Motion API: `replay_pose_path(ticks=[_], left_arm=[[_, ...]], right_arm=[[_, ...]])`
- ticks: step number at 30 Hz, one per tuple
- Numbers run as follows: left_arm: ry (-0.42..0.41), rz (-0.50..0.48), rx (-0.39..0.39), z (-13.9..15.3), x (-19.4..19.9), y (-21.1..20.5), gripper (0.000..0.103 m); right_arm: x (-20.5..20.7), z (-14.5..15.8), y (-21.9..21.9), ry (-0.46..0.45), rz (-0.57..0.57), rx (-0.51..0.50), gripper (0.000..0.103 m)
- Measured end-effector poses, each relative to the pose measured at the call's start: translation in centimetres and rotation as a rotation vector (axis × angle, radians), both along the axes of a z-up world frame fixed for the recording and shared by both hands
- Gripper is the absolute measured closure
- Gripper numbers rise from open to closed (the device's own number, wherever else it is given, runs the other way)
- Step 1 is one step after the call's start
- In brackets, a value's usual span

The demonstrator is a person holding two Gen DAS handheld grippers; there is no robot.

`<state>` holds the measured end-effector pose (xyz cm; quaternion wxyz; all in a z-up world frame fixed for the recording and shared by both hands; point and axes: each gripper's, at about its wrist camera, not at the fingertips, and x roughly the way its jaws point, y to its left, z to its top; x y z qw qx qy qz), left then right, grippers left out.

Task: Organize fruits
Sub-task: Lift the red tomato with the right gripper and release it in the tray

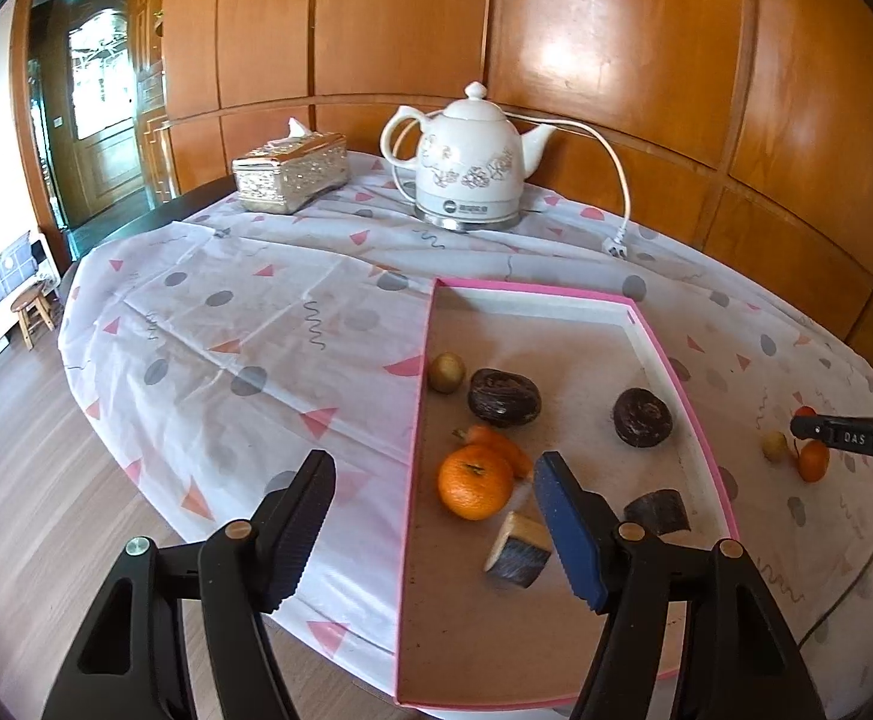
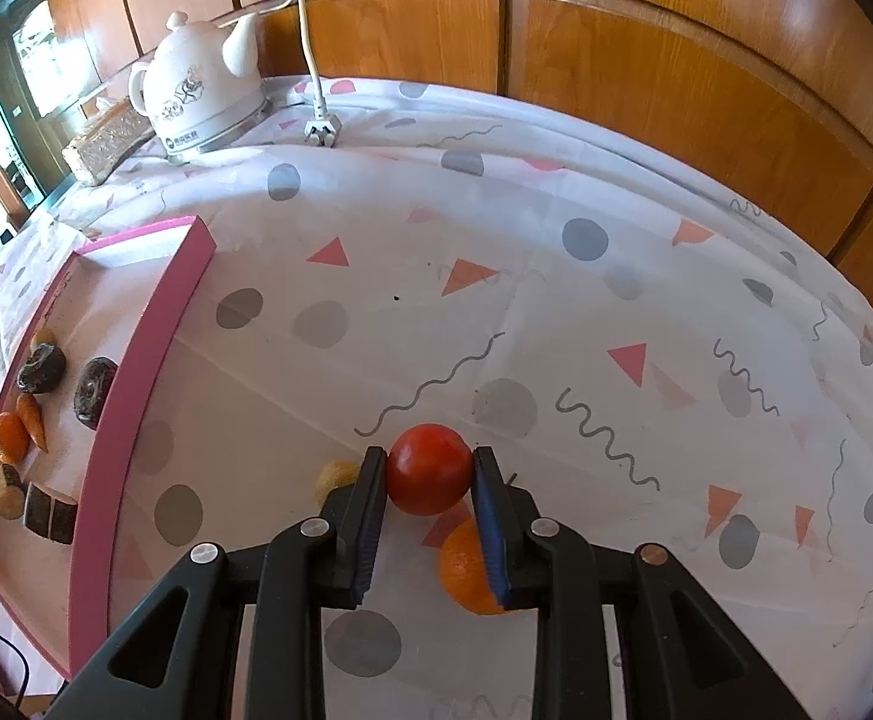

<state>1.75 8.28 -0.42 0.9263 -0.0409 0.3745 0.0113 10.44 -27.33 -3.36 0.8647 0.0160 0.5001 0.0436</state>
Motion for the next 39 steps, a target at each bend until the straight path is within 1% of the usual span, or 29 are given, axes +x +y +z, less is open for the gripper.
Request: replay_pose_path(ticks=[3,10,12,16,21,25,28,31,36,39], left_arm=[[-0.005,0.027,0.002,0.1,-0.2,0.6,0.027],[0.012,0.1,-0.029,-0.1,-0.2,2.2,0.027],[0.015,0.12,-0.032,-0.2,-0.3,2.5,0.025],[0.002,0.134,-0.025,-0.1,-0.5,2.6,0.024],[-0.019,0.134,-0.021,0.2,-0.8,2.5,0.022],[-0.03,0.131,-0.023,0.3,-0.9,2.5,0.022],[-0.039,0.127,-0.028,0.4,-1.0,2.4,0.019],[-0.05,0.124,-0.019,0.6,-1.1,2.2,0.019],[-0.071,0.116,-0.003,0.9,-1.2,1.8,0.019],[-0.084,0.096,0.006,1.1,-1.4,1.4,0.016]], right_arm=[[-0.3,0.2,0.0,-0.006,-0.002,0.001,0.075],[-1.0,0.4,0.0,-0.021,-0.001,0.006,0.075],[-1.4,0.5,0.0,-0.028,-0.005,0.007,0.075],[-2.5,1.6,1.0,-0.072,0.026,0.021,0.075],[-3.7,2.9,3.9,-0.108,0.103,0.057,0.075],[-4.6,3.4,7.0,-0.121,0.179,0.095,0.075],[-5.0,3.8,9.3,-0.13,0.235,0.111,0.075],[-5.1,4.4,11.6,-0.14,0.293,0.125,0.075],[-4.4,4.9,15.1,-0.139,0.352,0.145,0.075],[-3.5,4.9,17.1,-0.126,0.377,0.169,0.075]])
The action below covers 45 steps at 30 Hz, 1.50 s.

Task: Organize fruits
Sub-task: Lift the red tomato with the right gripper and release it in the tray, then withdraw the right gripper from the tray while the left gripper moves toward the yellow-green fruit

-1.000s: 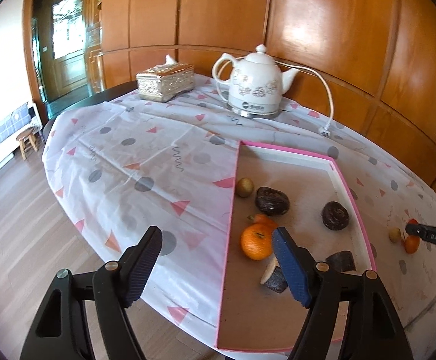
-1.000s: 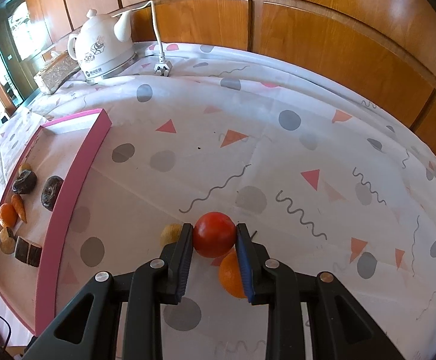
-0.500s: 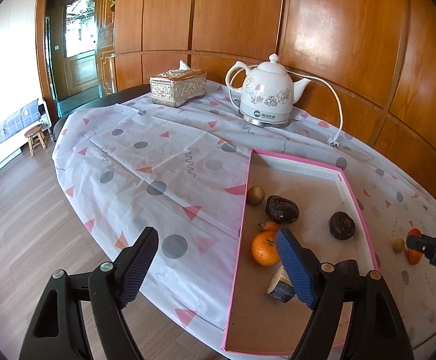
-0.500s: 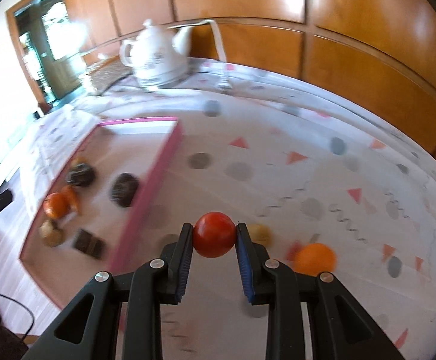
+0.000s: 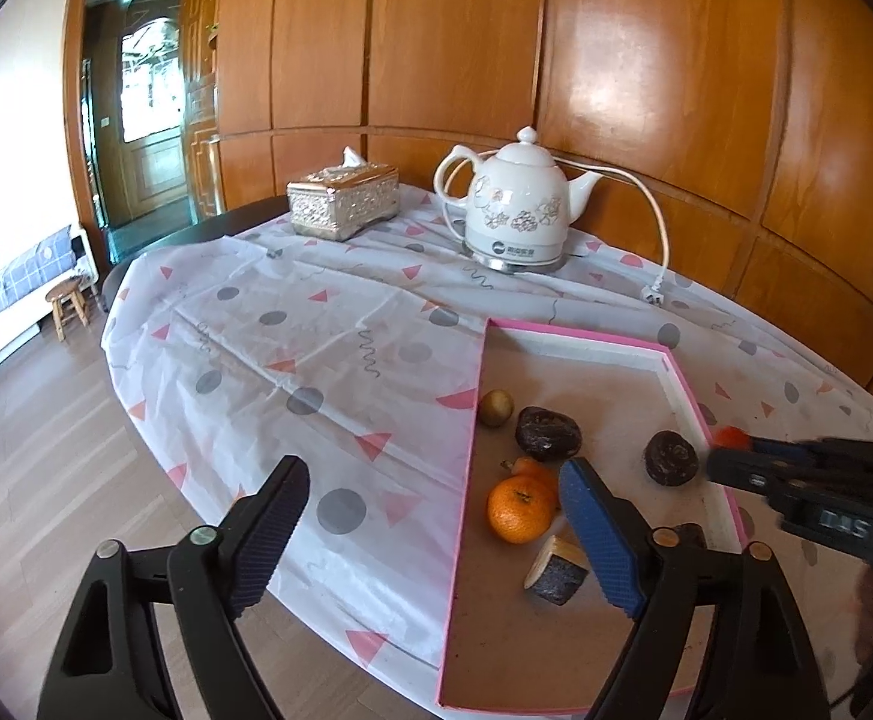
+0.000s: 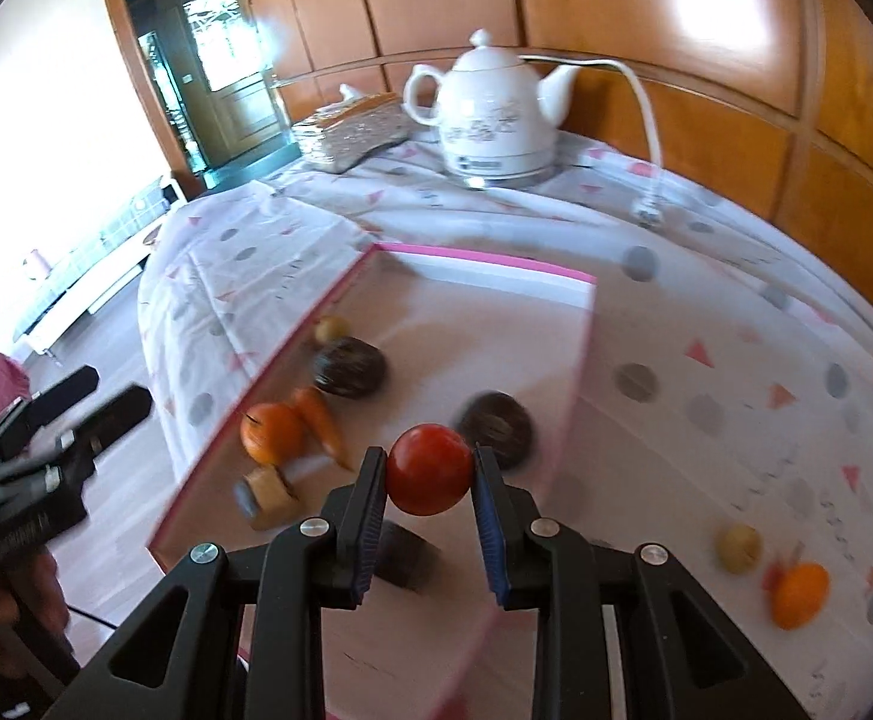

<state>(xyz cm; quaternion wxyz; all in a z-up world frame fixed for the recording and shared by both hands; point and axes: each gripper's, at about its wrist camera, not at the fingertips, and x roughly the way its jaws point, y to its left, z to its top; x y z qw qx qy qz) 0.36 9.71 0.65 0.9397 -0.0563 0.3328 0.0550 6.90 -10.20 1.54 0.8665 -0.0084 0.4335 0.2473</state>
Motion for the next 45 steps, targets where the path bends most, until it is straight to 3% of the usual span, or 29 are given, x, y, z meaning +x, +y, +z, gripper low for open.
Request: replay_pose_path(ticks=[8,18,27,45], left_arm=[[-0.016,-0.068,0.025,0.2,-0.1,-1.1,0.016],[-0.029,-0.167,0.062,0.5,-0.6,-3.3,0.016],[-0.042,-0.239,0.105,0.9,-1.1,-5.5,0.016],[-0.068,-0.408,0.242,1.5,-1.3,-10.9,0.016]], right_arm=[[0.9,0.0,2.1,0.015,0.006,0.035,0.07],[-1.0,0.3,-1.3,0.0,-0.038,0.002,0.069],[-3.2,0.6,-6.2,-0.033,-0.092,-0.081,0.069],[-5.6,1.9,-18.6,-0.049,-0.303,-0.18,0.069]])
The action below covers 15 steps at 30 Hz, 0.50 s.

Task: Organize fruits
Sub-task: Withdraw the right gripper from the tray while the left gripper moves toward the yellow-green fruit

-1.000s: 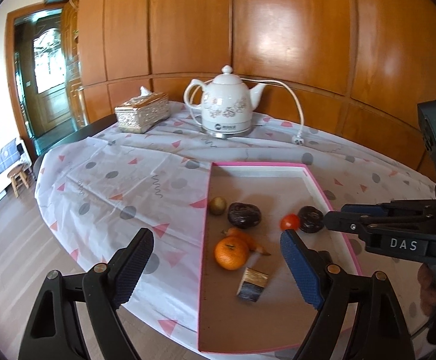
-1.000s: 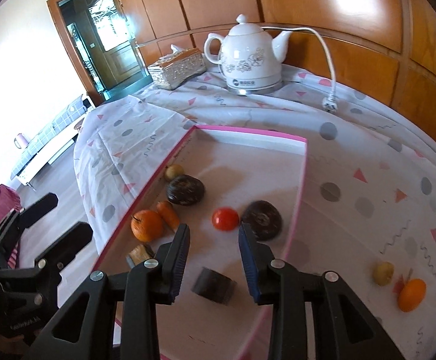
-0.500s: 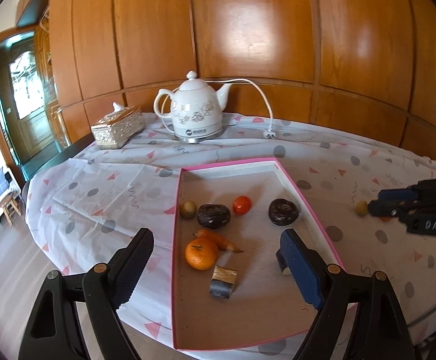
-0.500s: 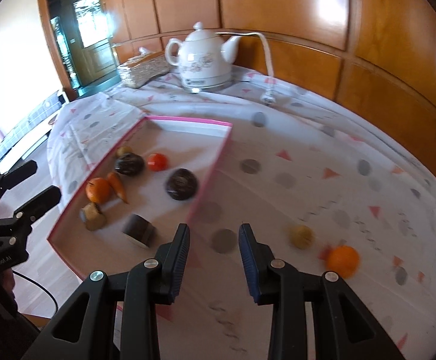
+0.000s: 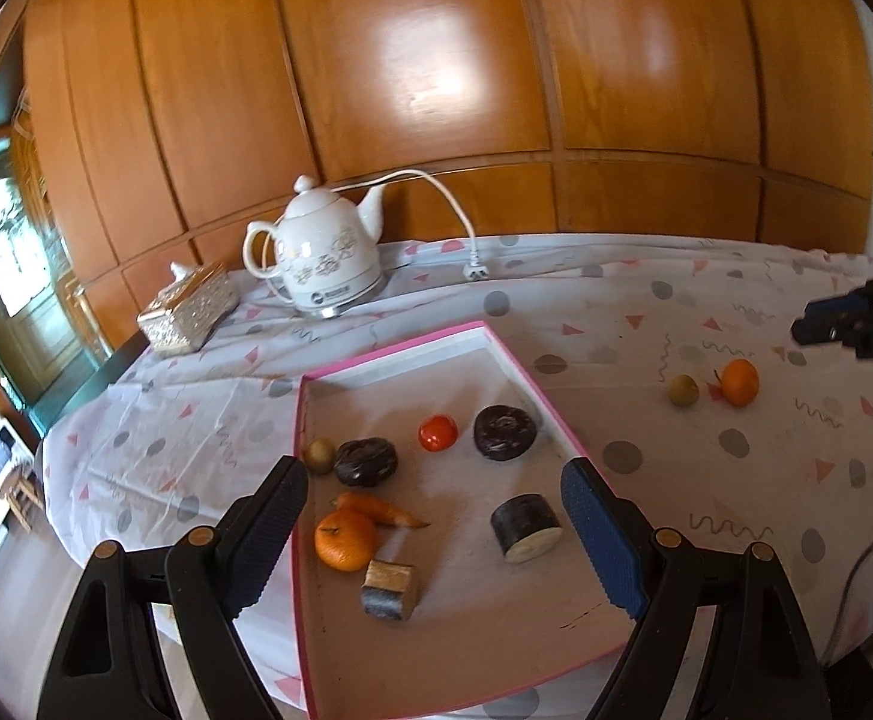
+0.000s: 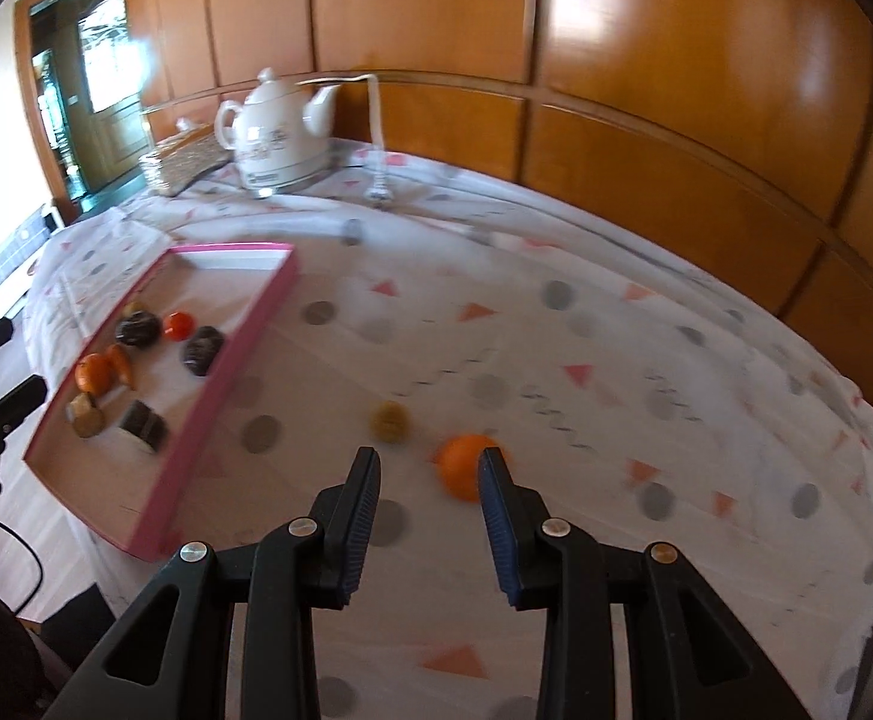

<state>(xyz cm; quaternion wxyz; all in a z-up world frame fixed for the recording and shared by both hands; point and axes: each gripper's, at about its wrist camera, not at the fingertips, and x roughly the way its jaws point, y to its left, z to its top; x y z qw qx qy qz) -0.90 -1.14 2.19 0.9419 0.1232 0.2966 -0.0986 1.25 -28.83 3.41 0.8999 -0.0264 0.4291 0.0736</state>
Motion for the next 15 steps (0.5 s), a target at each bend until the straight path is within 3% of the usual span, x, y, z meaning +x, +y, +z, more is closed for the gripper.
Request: replay_pose_path(ticks=[15], left_arm=[[0.003,-0.09,0.048,0.1,0.4,-3.8,0.016]], right_arm=[[-1.6,-0.5,-12.2,0.021,-0.249,-0.066,0.069]])
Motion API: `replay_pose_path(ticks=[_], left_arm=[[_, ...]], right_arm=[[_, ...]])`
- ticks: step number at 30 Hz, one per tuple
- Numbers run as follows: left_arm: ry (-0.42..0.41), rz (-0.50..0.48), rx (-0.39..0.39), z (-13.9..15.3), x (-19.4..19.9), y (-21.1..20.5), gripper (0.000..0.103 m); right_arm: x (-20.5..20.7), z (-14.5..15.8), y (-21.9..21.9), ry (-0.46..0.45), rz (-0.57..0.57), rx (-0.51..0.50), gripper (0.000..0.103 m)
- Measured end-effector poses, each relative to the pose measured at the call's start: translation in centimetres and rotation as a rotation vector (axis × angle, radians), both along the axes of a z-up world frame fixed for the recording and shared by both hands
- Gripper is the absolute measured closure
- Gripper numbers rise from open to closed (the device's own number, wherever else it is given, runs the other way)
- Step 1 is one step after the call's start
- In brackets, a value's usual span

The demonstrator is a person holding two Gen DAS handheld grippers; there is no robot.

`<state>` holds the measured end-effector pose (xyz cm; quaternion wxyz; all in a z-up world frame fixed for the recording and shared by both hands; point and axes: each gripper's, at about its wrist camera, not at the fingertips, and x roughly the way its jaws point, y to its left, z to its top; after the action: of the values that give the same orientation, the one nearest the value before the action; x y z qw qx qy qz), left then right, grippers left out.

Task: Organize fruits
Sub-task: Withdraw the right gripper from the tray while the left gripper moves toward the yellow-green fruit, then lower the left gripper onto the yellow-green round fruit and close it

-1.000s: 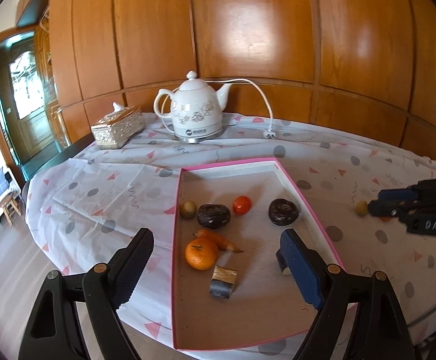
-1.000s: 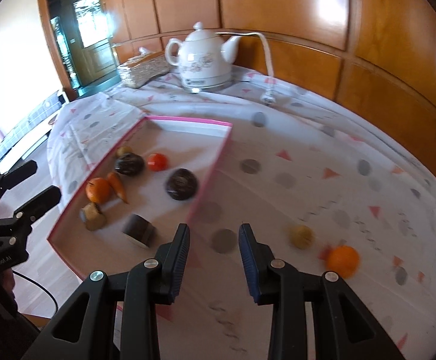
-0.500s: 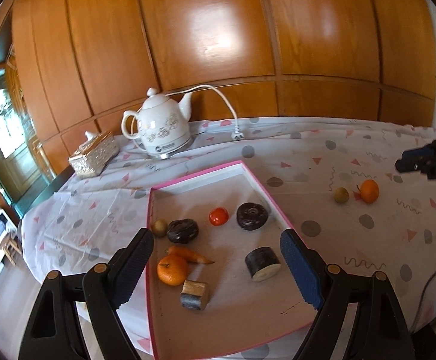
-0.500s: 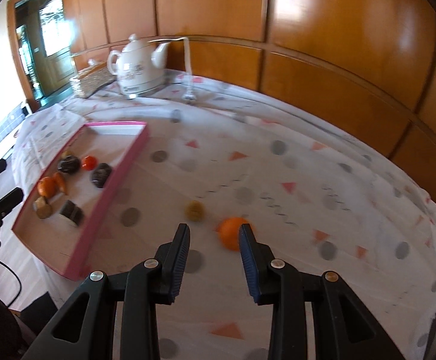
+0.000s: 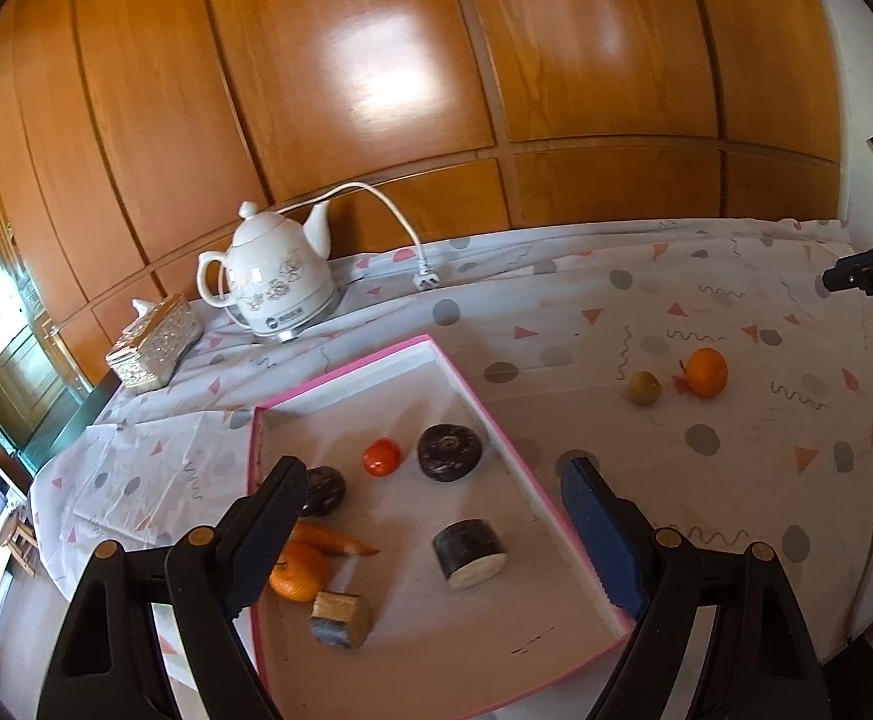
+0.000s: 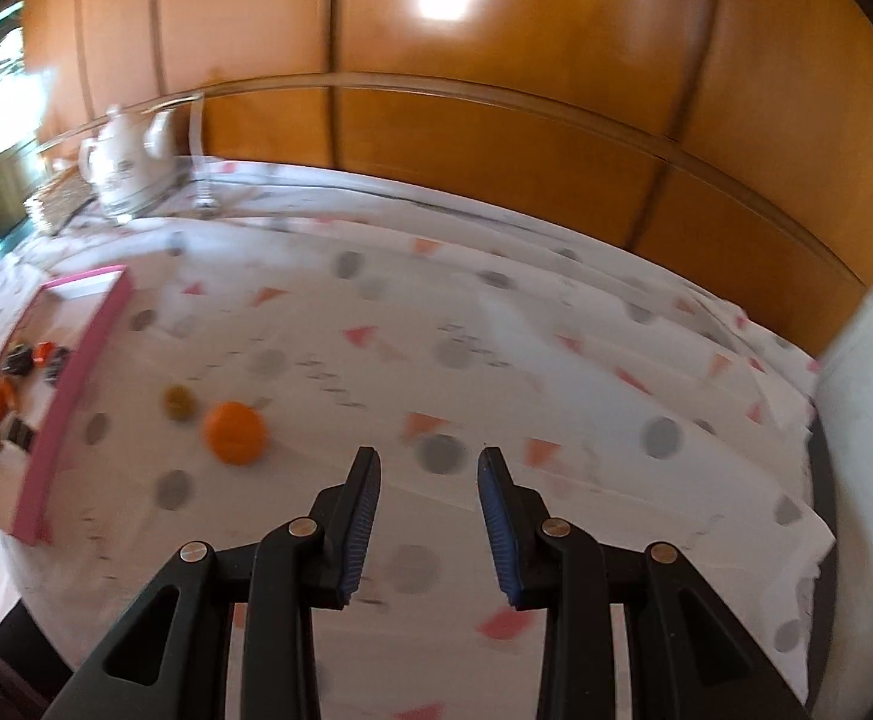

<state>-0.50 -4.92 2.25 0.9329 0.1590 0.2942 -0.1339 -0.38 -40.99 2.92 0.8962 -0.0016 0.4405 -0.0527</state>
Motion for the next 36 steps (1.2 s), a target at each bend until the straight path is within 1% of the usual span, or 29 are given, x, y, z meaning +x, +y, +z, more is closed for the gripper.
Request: replay_pose_path(ticks=[3,7,9,10,12,15,17,19,20,22,23,25,28,33,36], left_arm=[[0.005,-0.02,0.007,-0.1,0.2,-1.1,0.016],[0.023,-0.053,0.009,-0.1,0.6,-2.5,0.016],[0.038,-0.066,0.003,-0.1,0.9,-3.1,0.016],[0.046,-0.074,-0.001,-0.1,1.1,-3.6,0.016],[0.067,-0.091,-0.012,-0.2,1.5,-4.4,0.018],[0.126,-0.126,-0.041,-0.4,2.5,-5.9,0.027],[0.173,-0.149,-0.063,-0.7,3.2,-6.9,0.039],[0.228,-0.175,-0.081,-1.3,3.9,-8.3,0.048],[0.25,-0.188,-0.089,-1.5,4.2,-9.0,0.049],[0.269,-0.199,-0.085,-2.0,4.7,-10.1,0.05],[0.281,-0.2,-0.082,-2.3,5.1,-10.6,0.053],[0.331,-0.204,-0.091,-3.0,6.0,-11.6,0.055],[0.377,-0.204,-0.088,-4.1,7.2,-13.0,0.059],[0.432,-0.179,-0.093,-5.4,9.1,-14.6,0.059],[0.461,-0.167,-0.098,-6.2,10.1,-15.4,0.059]], right_arm=[[-0.3,-0.7,-2.8,0.02,-0.081,-0.021,0.069],[-0.7,-2.1,-6.9,0.066,-0.249,-0.023,0.069],[-0.8,-2.9,-8.7,0.101,-0.334,0.005,0.069],[-0.9,-3.2,-9.8,0.112,-0.376,0.034,0.069],[-1.5,-3.3,-11.4,0.111,-0.444,0.07,0.069],[-2.1,-3.2,-12.6,0.1,-0.507,0.084,0.069],[-2.4,-3.3,-13.2,0.098,-0.53,0.117,0.069],[-2.6,-3.4,-13.5,0.098,-0.539,0.13,0.069],[-2.8,-3.4,-13.5,0.099,-0.539,0.132,0.069],[-2.7,-3.4,-13.5,0.098,-0.536,0.136,0.069],[-2.7,-3.4,-13.6,0.095,-0.535,0.139,0.069],[-2.7,-3.4,-13.7,0.087,-0.531,0.148,0.069],[-2.4,-3.4,-13.7,0.09,-0.529,0.151,0.069],[-2.7,-3.2,-14.2,0.084,-0.549,0.155,0.069],[-3.5,-3.0,-15.3,0.064,-0.602,0.18,0.069]])
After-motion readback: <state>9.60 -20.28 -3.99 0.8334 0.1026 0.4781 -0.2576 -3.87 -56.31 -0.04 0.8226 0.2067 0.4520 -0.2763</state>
